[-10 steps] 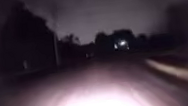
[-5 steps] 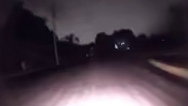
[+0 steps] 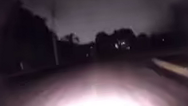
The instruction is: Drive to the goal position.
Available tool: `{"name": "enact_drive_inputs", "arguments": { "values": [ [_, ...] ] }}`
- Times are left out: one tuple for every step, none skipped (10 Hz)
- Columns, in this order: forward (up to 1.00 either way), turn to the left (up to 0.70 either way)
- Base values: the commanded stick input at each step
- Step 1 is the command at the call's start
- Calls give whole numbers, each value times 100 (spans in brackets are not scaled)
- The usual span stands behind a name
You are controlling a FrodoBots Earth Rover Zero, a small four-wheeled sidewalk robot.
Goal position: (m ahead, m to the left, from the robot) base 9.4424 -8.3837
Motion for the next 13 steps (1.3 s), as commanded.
{"name": "enact_drive_inputs", "arguments": {
  "values": [
    [70, 0],
    [70, 0],
    [70, 0],
    [70, 0],
    [70, 0],
    [70, 0],
    [70, -35],
    [70, -35],
    [70, -27],
    [70, -16],
    [70, -4],
    [70, 0],
    [70, 0]
  ]
}}
